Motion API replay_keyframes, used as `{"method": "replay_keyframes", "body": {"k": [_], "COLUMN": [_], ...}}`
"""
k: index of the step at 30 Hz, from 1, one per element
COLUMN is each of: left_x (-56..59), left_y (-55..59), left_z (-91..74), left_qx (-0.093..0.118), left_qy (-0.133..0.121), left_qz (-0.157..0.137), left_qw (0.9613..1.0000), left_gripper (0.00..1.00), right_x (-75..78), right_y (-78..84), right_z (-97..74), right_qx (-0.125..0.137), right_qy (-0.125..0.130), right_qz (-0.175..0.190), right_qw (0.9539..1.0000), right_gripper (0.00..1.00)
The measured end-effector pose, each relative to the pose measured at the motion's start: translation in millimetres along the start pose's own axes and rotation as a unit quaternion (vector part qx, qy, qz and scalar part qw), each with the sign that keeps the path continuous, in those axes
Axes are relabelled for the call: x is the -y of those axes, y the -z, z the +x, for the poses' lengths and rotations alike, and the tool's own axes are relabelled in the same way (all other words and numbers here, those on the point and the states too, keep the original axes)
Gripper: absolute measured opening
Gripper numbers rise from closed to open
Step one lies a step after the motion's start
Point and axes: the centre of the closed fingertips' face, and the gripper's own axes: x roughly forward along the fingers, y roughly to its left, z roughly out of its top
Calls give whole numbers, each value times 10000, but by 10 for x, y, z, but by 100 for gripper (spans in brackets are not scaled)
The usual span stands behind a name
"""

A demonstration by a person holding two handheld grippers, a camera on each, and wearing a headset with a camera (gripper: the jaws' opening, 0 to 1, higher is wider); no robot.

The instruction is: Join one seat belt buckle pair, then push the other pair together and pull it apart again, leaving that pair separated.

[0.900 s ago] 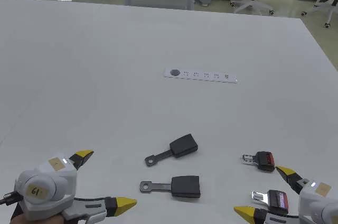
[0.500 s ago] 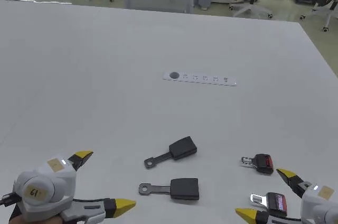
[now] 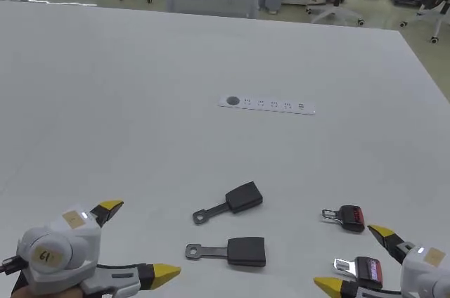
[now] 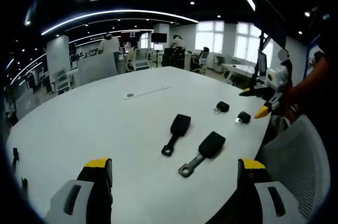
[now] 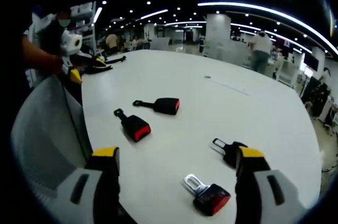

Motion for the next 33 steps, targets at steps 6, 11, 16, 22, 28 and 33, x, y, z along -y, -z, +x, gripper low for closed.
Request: {"method": "replay_keyframes", "body": {"k": [6,11,16,22,28,33], "left_x": [-1,8,24,12,-17,-13], "left_y": [-6,-11,-19,-4,0,2], "left_z": [-8,-15,-20,-16,-9,-8], "left_qx": [9,4,6,3,11,4], "left_qy": [0,-8,-5,9,5,9], "left_qz": [12,18,24,33,50,67], "left_qw": [10000,10000,10000,10000,10000,10000], "left_gripper": [100,100,100,100,100,100], "right_x": [2,2,2,-14,-17,-18], "right_y": [-17,-16,-10,-7,2,13], "right_z": [8,6,1,-3,-14,-24], "right_qx": [27,33,31,45,36,17], "right_qy": [-5,-6,0,-11,-8,-20], "right_qz": [-11,-15,-20,-3,-1,1], "right_qw": [10000,10000,10000,10000,10000,10000], "right_gripper": [92,92,92,91,91,91]}}
